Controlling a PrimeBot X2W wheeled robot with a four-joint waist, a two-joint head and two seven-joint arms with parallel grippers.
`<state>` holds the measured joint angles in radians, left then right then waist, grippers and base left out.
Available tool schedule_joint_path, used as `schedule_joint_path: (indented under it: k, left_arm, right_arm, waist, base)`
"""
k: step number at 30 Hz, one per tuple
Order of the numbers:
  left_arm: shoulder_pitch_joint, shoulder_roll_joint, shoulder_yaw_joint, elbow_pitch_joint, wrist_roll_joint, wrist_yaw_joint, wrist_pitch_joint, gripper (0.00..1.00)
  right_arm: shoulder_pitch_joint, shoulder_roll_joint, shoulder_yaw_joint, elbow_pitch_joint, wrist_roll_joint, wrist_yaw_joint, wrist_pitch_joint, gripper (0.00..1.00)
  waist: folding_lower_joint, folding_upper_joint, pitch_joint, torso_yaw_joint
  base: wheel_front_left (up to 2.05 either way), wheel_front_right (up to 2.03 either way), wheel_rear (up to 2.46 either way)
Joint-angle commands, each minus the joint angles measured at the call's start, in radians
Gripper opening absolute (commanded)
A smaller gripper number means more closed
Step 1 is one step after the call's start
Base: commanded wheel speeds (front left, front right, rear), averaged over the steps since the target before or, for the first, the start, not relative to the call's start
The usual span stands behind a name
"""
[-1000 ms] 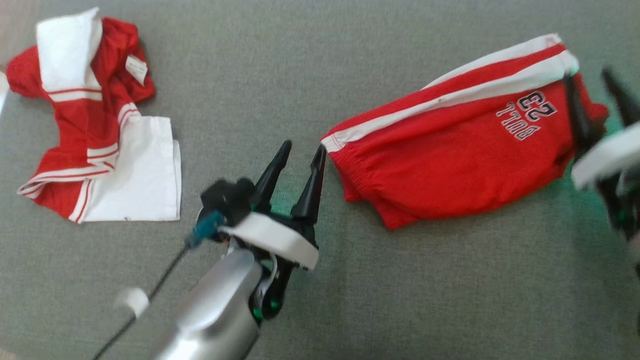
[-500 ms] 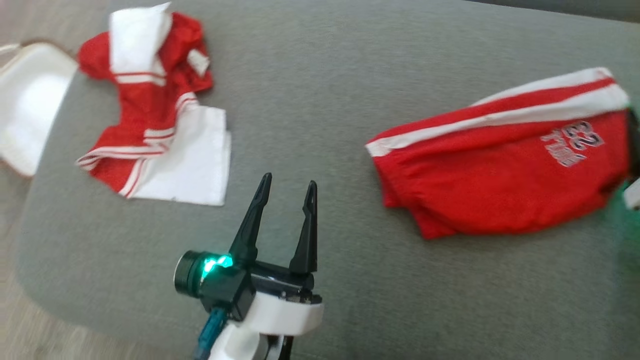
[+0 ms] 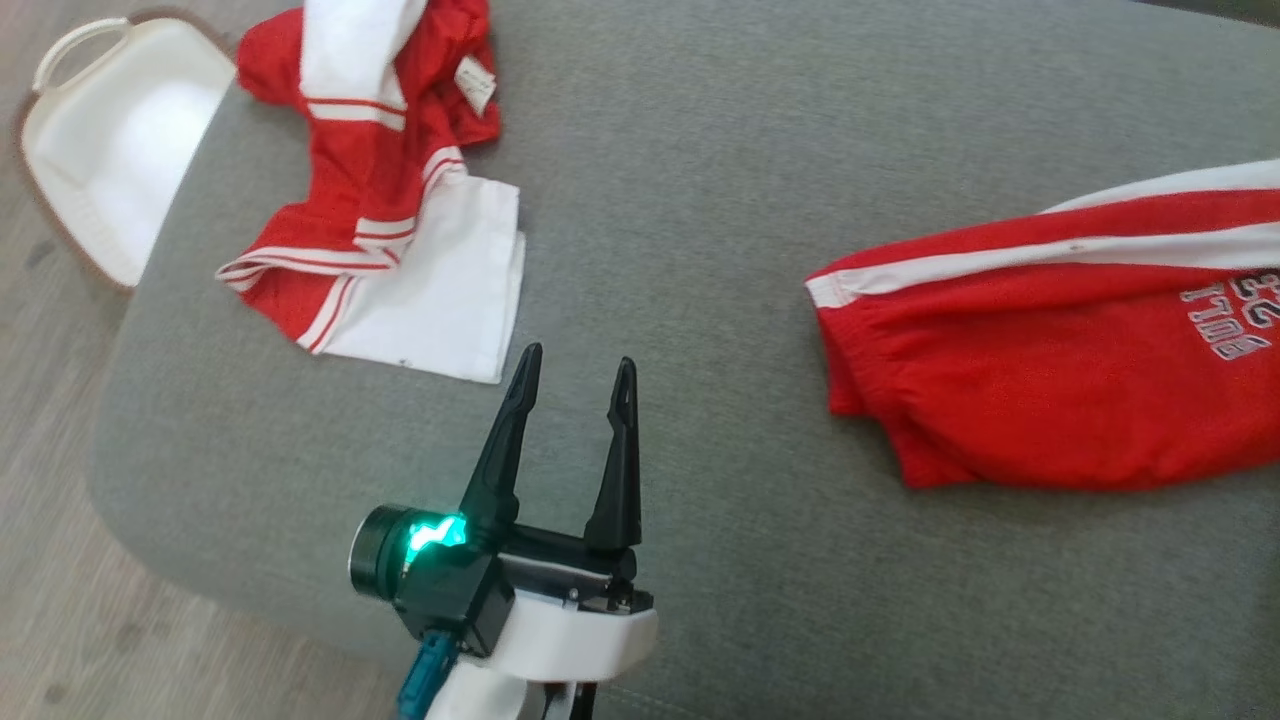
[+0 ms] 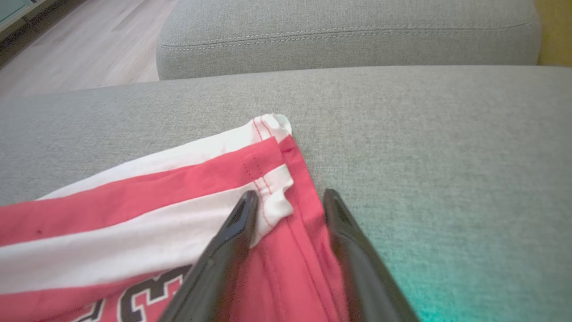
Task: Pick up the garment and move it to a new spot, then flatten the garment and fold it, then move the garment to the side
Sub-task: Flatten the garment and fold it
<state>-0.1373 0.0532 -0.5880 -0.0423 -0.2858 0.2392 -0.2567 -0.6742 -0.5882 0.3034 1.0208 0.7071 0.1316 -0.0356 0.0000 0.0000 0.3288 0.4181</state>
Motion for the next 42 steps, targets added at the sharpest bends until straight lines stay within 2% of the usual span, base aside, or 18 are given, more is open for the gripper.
schedule_joint_path:
  k: [1, 8, 15, 21, 25, 30, 37, 42]
  left_arm:
    - [-0.017, -0.003, 0.025, -0.042, 0.007, 0.007, -0.005, 1.0]
    - [-0.015, -0.003, 0.042, -0.031, 0.021, -0.003, -0.005, 1.0]
    - [-0.014, -0.003, 0.067, -0.017, 0.042, -0.026, -0.005, 1.0]
    - [-0.02, -0.003, 0.07, -0.006, 0.039, -0.039, -0.005, 1.0]
    - [-0.015, -0.003, 0.075, 0.008, 0.032, -0.041, -0.005, 1.0]
    - [-0.005, -0.003, 0.077, 0.019, 0.025, -0.043, -0.005, 1.0]
    - [0.007, -0.003, 0.075, 0.021, 0.019, -0.046, -0.005, 1.0]
    - [0.018, -0.003, 0.07, 0.023, 0.012, -0.048, -0.005, 1.0]
  right_arm:
    - [0.026, 0.013, 0.03, 0.002, 0.006, -0.001, 0.012, 0.0]
    - [0.023, 0.049, 0.045, -0.003, 0.0, -0.001, -0.055, 0.0]
    - [-0.013, -0.01, 0.05, 0.035, -0.063, -0.001, -0.115, 0.0]
    - [-0.055, -0.028, 0.052, 0.056, -0.093, -0.001, -0.125, 0.0]
    - [-0.099, 0.038, 0.052, 0.01, -0.086, -0.001, -0.142, 0.0]
    - [-0.115, 0.133, 0.067, -0.091, -0.055, -0.001, -0.136, 0.0]
    - [-0.08, 0.261, 0.087, -0.23, -0.036, -0.001, -0.105, 0.0]
    - [-0.034, 0.365, 0.085, -0.278, -0.056, -0.001, -0.08, 0.0]
  waist:
    - [0.0, 0.0, -0.005, -0.018]
    - [0.0, 0.0, -0.049, -0.132]
    - [0.0, 0.0, -0.079, -0.26]
    - [0.0, 0.0, -0.086, -0.322]
    - [0.0, 0.0, -0.112, -0.362]
    - [0.0, 0.0, -0.149, -0.378]
    - [0.0, 0.0, -0.18, -0.351]
    - [0.0, 0.0, -0.192, -0.312]
  base:
    - [0.0, 0.0, 0.0]
    - [0.0, 0.0, 0.0]
    - [0.0, 0.0, 0.0]
    - [0.0, 0.0, 0.0]
    - [0.0, 0.0, 0.0]
    - [0.0, 0.0, 0.0]
    - [0.0, 0.0, 0.0]
    - [0.0, 0.0, 0.0]
